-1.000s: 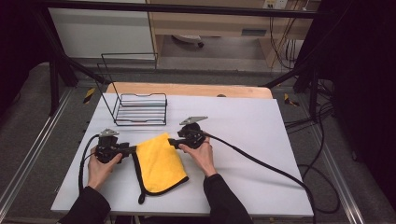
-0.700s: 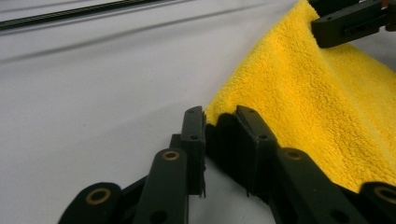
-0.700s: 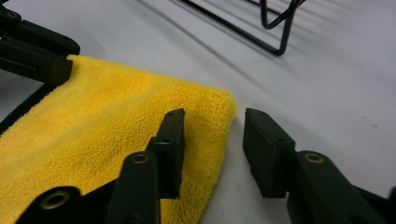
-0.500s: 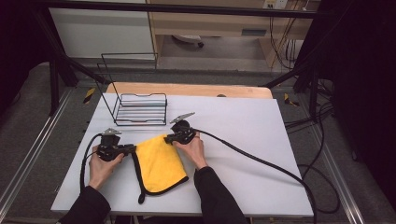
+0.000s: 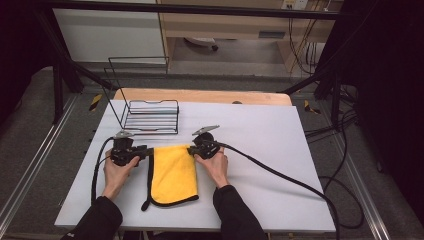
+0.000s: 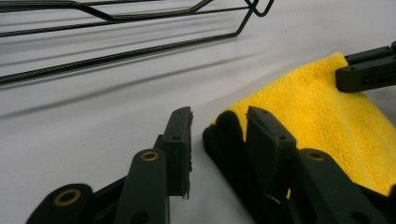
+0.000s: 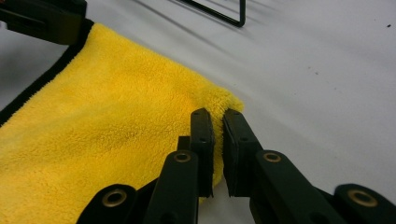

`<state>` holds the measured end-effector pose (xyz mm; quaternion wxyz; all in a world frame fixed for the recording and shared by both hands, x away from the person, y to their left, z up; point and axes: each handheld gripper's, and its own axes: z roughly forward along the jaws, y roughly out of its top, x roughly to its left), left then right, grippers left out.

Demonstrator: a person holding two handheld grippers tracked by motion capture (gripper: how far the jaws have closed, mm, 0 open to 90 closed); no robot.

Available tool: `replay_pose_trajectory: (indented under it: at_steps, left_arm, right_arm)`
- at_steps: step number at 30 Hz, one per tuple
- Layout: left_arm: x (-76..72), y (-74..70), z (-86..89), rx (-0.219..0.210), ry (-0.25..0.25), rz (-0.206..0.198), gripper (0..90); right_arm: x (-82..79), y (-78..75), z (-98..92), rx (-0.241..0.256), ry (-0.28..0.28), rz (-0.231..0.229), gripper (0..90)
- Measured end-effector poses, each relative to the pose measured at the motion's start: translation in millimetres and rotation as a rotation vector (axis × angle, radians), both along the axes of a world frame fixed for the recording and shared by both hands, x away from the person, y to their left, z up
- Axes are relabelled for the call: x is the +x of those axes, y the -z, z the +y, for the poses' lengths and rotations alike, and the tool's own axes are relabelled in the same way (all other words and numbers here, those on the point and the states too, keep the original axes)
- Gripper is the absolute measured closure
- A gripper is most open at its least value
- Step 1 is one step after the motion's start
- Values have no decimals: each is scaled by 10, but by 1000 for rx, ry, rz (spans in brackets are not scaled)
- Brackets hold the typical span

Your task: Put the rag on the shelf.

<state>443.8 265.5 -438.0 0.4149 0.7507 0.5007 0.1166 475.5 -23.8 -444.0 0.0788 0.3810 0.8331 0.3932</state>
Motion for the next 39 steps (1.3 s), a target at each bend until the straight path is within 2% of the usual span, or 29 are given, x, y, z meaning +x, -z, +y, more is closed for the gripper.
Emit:
replay_pose_trajectory:
  at_steps: [2, 4, 6, 9, 12, 14, 16, 18, 20, 24, 26, 29, 30, 31, 32, 37, 39]
  left_arm:
    - [-14, 8, 24, -14, -6, 4, 580]
    - [-1, 34, 17, 7, -3, 15, 559]
    - [22, 63, -6, 1, -2, 25, 557]
    - [49, 95, -59, 17, 12, 27, 562]
    - [73, 130, -95, 27, 23, 36, 565]
    - [82, 130, -107, 25, 25, 41, 580]
    - [95, 124, -133, 33, 36, 47, 643]
    - [106, 112, -160, 51, 44, 55, 665]
    - [118, 110, -161, 49, 50, 61, 693]
    - [133, 124, -128, 12, 59, 75, 729]
    - [135, 123, -129, 8, 59, 79, 755]
    - [139, 120, -127, 2, 59, 88, 764]
    - [140, 118, -128, 4, 59, 87, 773]
    - [139, 115, -132, 12, 63, 83, 773]
    - [135, 110, -137, 20, 65, 80, 778]
    - [111, 99, -155, 38, 69, 52, 785]
    - [98, 89, -154, 41, 70, 38, 788]
  right_arm:
    - [-1, 7, 3, -4, 0, -5, 833]
    - [4, 14, 3, -4, -1, -8, 824]
    - [1, 14, 5, -5, -1, -9, 820]
    - [-3, 8, 1, -6, -14, -26, 784]
    - [11, -9, -5, 6, -20, -43, 702]
    - [29, -14, -8, 19, -20, -51, 648]
    - [71, 5, -9, 35, -18, -26, 586]
    - [100, 29, -14, 28, -11, -11, 557]
    - [121, 53, -15, 24, -14, -7, 550]
    - [141, 73, -18, 29, -25, 9, 560]
    - [144, 86, -12, 43, -32, 38, 621]
    - [135, 87, -7, 46, -31, 47, 668]
    - [126, 86, 0, 54, -34, 60, 720]
    - [126, 86, 0, 54, -34, 60, 720]
    - [121, 79, 0, 56, -40, 64, 768]
    - [107, 59, -2, 57, -35, 61, 824]
    - [81, 43, 0, 55, -29, 36, 832]
